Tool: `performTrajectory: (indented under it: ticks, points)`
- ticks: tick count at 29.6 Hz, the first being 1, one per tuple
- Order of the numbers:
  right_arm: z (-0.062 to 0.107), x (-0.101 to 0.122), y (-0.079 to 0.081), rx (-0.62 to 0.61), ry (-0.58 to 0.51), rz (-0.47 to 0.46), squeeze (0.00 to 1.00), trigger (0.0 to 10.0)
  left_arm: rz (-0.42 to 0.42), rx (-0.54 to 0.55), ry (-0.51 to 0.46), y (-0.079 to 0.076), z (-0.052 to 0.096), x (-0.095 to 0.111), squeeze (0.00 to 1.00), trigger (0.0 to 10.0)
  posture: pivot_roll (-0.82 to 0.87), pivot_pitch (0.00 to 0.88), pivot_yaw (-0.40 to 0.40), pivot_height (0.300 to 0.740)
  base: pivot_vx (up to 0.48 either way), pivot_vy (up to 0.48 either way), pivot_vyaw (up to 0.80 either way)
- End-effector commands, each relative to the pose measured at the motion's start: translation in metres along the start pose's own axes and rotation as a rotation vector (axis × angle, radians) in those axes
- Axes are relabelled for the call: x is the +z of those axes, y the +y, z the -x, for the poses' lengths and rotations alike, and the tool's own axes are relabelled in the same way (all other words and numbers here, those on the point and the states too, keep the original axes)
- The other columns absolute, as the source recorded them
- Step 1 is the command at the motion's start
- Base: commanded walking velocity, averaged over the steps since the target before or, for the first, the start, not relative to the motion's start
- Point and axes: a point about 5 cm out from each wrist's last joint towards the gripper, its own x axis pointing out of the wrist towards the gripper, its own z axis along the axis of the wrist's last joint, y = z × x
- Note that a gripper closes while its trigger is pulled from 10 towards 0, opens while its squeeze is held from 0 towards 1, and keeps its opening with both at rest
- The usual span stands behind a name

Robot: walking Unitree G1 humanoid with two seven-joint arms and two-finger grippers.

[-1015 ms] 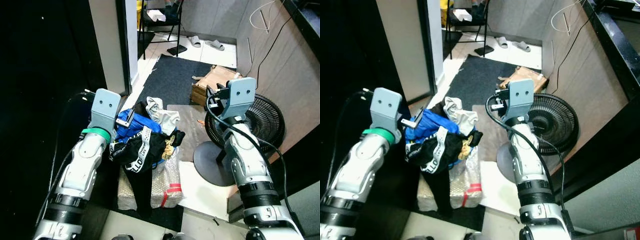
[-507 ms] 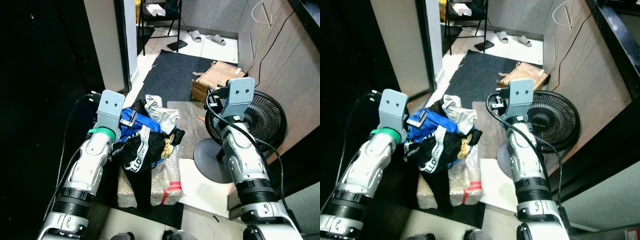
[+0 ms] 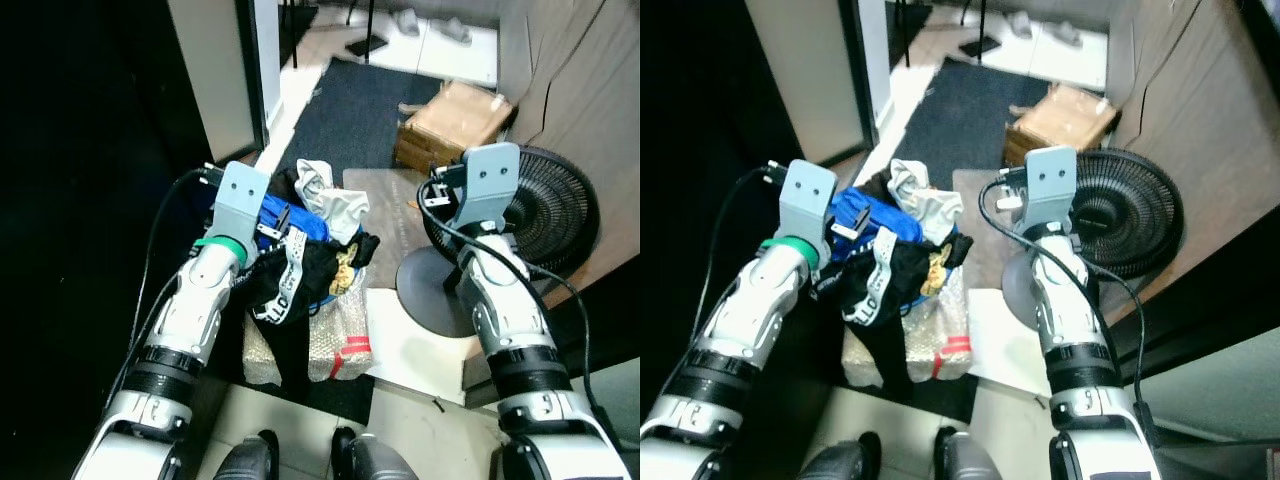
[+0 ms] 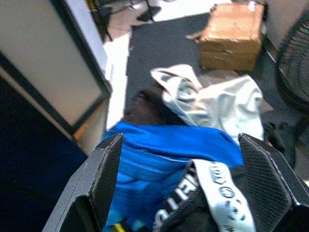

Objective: Clothes washing

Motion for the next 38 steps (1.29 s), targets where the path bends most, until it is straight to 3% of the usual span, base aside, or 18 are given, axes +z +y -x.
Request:
performTrajectory:
  ticks: [1, 7, 11, 16, 21, 22, 26, 37, 38]
  points:
    - [0.005, -0.008, -0.003, -0.012, 0.026, 0.02, 0.0, 10.0, -0.01, -0.027, 0.039, -0.006, 0.0, -0.009, 0.0, 10.0, -0.02, 0.297, 0.097, 0.74, 0.0, 0.0, 0.0]
    - [0.014, -0.013, -0.012, -0.012, 0.023, 0.129, 0.0, 10.0, 0.011, -0.088, 0.051, -0.02, 0.004, -0.01, 0.0, 10.0, -0.01, 0.379, 0.132, 0.74, 0.0, 0.0, 0.0]
    - [0.014, -0.012, -0.013, -0.01, 0.018, 0.144, 0.0, 10.0, 0.023, -0.09, 0.047, -0.021, 0.005, -0.009, 0.0, 10.0, -0.01, 0.398, 0.137, 0.74, 0.0, 0.0, 0.0]
    - [0.005, -0.015, -0.004, 0.019, 0.029, 0.17, 0.0, 10.0, 0.018, -0.082, 0.048, -0.021, 0.004, -0.007, 0.0, 10.0, 0.01, 0.425, 0.13, 0.74, 0.0, 0.0, 0.0]
    - [0.001, -0.016, 0.0, 0.03, 0.036, 0.174, 0.0, 10.0, -0.002, -0.087, 0.068, -0.022, 0.003, -0.01, 0.0, 10.0, 0.02, 0.43, 0.126, 0.74, 0.0, 0.0, 0.0]
    - [-0.002, -0.017, 0.002, 0.035, 0.042, 0.173, 0.0, 10.0, -0.018, -0.083, 0.116, -0.023, 0.003, -0.022, 0.0, 10.0, 0.02, 0.439, 0.124, 0.74, 0.0, 0.0, 0.0]
    - [0.0, -0.018, -0.001, 0.033, 0.049, 0.164, 0.0, 10.0, -0.014, -0.081, 0.166, -0.026, 0.006, -0.036, 0.0, 10.0, 0.0, 0.463, 0.118, 0.74, 0.0, 0.0, 0.0]
    - [0.011, -0.023, -0.002, 0.019, 0.058, 0.151, 0.0, 10.0, -0.008, -0.073, 0.15, -0.023, 0.017, -0.03, 0.0, 10.0, 0.02, 0.516, 0.128, 0.74, 0.0, 0.0, 0.0]
    - [0.011, -0.024, -0.002, 0.018, 0.058, 0.15, 0.0, 10.0, -0.009, -0.068, 0.147, -0.022, 0.017, -0.029, 0.0, 9.6, 0.02, 0.517, 0.127, 0.74, 0.0, 0.0, 0.0]
